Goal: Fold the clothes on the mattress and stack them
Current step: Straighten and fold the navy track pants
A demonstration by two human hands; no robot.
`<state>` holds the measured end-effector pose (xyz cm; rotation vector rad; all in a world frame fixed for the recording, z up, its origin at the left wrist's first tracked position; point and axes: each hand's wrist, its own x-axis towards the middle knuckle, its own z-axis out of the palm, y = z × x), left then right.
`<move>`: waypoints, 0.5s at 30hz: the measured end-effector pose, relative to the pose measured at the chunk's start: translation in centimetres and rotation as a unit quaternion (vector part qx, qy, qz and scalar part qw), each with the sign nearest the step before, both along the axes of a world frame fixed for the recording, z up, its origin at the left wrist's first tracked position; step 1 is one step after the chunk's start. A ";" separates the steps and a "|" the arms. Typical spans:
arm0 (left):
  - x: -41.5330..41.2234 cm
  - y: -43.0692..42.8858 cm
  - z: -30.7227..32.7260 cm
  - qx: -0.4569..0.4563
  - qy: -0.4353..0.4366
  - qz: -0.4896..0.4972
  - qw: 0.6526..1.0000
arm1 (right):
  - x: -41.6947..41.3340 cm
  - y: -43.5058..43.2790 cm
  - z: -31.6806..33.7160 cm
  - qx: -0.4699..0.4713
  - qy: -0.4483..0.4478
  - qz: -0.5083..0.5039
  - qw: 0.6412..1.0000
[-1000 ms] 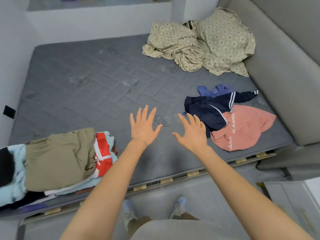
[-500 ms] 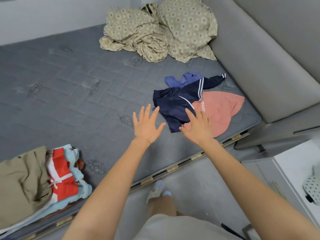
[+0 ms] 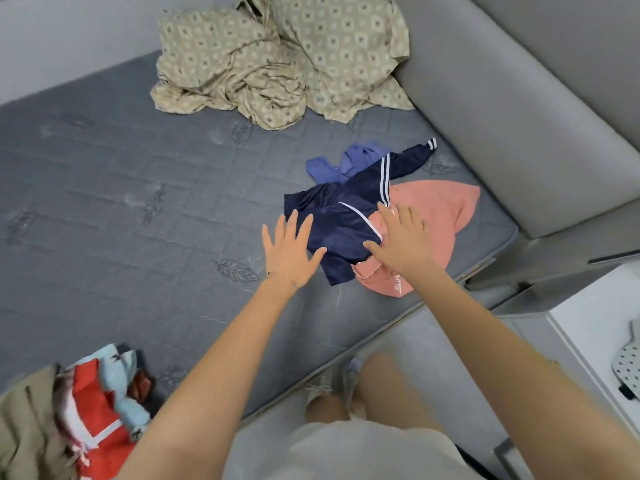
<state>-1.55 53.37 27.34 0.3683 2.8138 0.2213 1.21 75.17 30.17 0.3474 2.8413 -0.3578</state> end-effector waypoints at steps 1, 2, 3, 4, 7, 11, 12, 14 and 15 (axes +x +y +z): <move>-0.7 0.5 -0.4 0.001 -0.008 0.005 1.000 | -0.8 0.5 -0.3 -0.001 -0.002 -0.002 1.000; -1.3 1.0 -0.8 0.000 -0.017 0.010 1.000 | -1.5 1.1 -0.6 0.001 -0.005 -0.002 1.000; -2.0 1.5 -1.4 -0.003 -0.025 0.012 1.000 | -2.3 1.6 -1.1 0.006 -0.008 -0.001 1.000; -2.6 2.0 -2.0 -0.006 -0.034 0.015 0.999 | -3.1 2.2 -1.7 0.012 -0.011 0.000 1.000; -4.3 3.3 -4.4 -0.013 -0.066 0.035 0.997 | -5.4 3.7 -4.0 0.026 -0.024 0.013 0.999; -6.8 5.0 -8.7 -0.016 -0.111 0.089 0.990 | -9.1 5.6 -8.4 -0.006 -0.081 0.036 0.996; -7.3 5.5 -9.8 -0.020 -0.118 0.098 0.988 | -9.9 5.9 -9.5 -0.009 -0.088 0.044 0.995; -8.2 6.3 -12.0 -0.027 -0.127 0.107 0.986 | -11.6 6.3 -11.8 -0.019 -0.101 0.054 0.993; -8.7 6.8 -13.1 -0.020 -0.135 0.120 0.983 | -12.4 6.5 -12.9 -0.028 -0.112 0.057 0.992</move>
